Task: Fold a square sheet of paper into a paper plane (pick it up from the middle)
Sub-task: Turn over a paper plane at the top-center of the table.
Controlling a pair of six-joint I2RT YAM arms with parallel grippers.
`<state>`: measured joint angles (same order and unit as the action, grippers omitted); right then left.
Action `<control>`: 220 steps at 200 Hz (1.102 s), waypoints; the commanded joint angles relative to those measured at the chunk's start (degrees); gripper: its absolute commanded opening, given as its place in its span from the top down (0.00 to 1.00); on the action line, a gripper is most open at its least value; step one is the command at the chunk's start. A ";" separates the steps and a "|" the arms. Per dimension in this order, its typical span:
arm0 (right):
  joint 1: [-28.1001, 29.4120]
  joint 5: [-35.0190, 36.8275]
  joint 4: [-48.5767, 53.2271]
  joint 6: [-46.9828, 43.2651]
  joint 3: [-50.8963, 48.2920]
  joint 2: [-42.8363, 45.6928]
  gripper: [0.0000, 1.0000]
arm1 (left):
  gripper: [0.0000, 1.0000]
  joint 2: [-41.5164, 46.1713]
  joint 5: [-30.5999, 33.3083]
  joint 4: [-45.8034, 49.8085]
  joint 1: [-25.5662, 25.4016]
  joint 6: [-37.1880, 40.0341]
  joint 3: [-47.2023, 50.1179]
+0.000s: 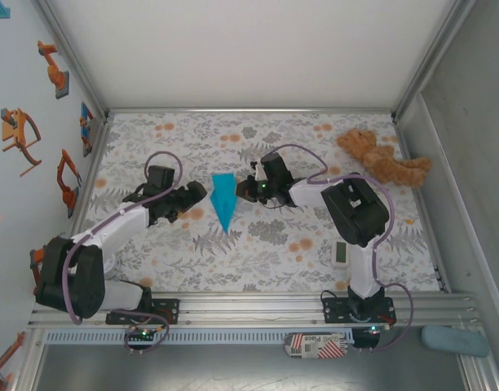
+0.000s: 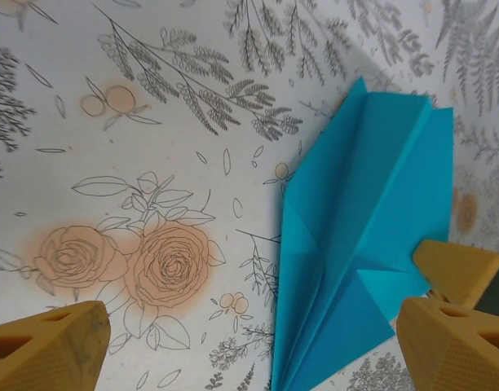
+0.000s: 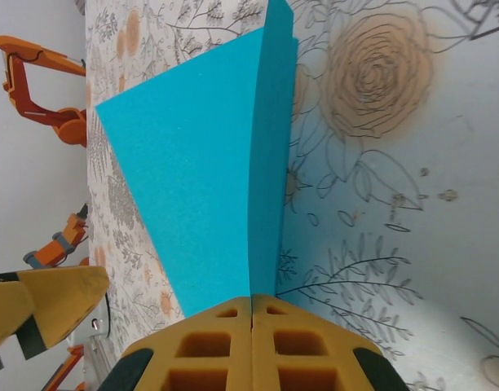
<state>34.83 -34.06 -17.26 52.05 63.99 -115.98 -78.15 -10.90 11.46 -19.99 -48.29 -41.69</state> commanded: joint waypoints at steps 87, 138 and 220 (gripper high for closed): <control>-1.43 0.50 -1.73 -0.06 -2.84 -0.99 1.00 | 0.53 -16.08 -12.76 -6.93 -2.51 2.65 -9.54; -1.68 0.30 -1.73 0.15 -2.65 -1.30 1.00 | 0.65 -22.05 -15.36 -6.39 -2.44 4.68 -13.62; -2.15 -0.04 -1.56 0.24 -2.53 -0.92 1.00 | 0.80 -25.51 -17.25 -7.18 -2.42 5.11 -15.92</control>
<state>33.34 -33.85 -17.52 52.05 61.76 -116.79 -102.96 -26.20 4.71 -22.26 -44.47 -55.90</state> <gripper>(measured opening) 0.049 0.233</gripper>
